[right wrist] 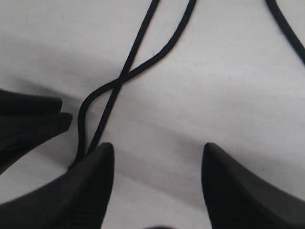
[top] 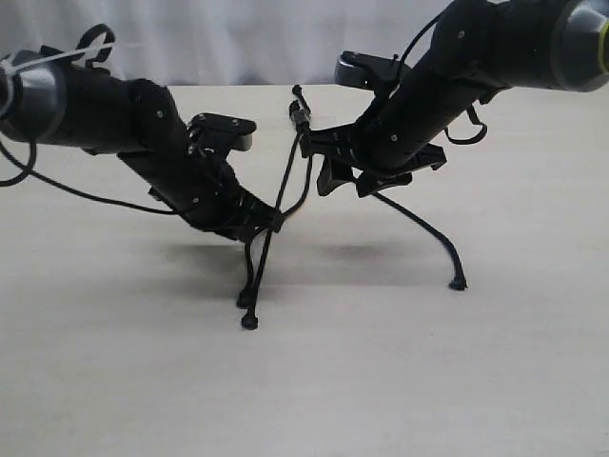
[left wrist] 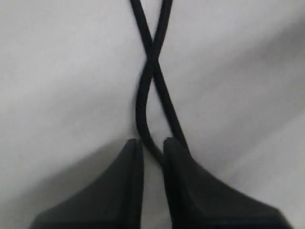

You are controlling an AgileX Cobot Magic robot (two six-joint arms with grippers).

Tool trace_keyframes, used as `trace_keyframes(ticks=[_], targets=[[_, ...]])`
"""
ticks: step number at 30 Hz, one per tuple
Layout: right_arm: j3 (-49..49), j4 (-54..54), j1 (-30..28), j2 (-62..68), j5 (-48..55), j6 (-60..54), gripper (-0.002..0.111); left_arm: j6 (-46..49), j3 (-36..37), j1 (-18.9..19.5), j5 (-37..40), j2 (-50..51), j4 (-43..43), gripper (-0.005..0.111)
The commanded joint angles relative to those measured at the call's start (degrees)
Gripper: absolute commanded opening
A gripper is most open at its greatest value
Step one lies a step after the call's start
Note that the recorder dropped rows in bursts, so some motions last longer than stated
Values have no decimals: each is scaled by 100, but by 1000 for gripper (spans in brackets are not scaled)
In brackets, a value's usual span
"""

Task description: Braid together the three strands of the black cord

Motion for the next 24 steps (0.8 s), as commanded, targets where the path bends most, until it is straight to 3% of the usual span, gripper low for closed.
trace_keyframes(ticks=[1, 7, 11, 16, 24], targets=[[33, -150, -17, -38, 170, 16, 53, -115, -611, -31, 181, 379, 55, 38], [33, -275, -17, -38, 53, 16, 53, -115, -636, -31, 422, 774, 366, 37], [33, -275, -17, -38, 60, 16, 53, -115, -636, -14, 583, 664, 405, 0], [33, -275, -5, -38, 83, 16, 53, -128, -636, 81, 689, 319, 747, 0], [222, -387, 754, -38, -346, 197, 53, -35, -453, 920, 1163, 332, 196, 2]])
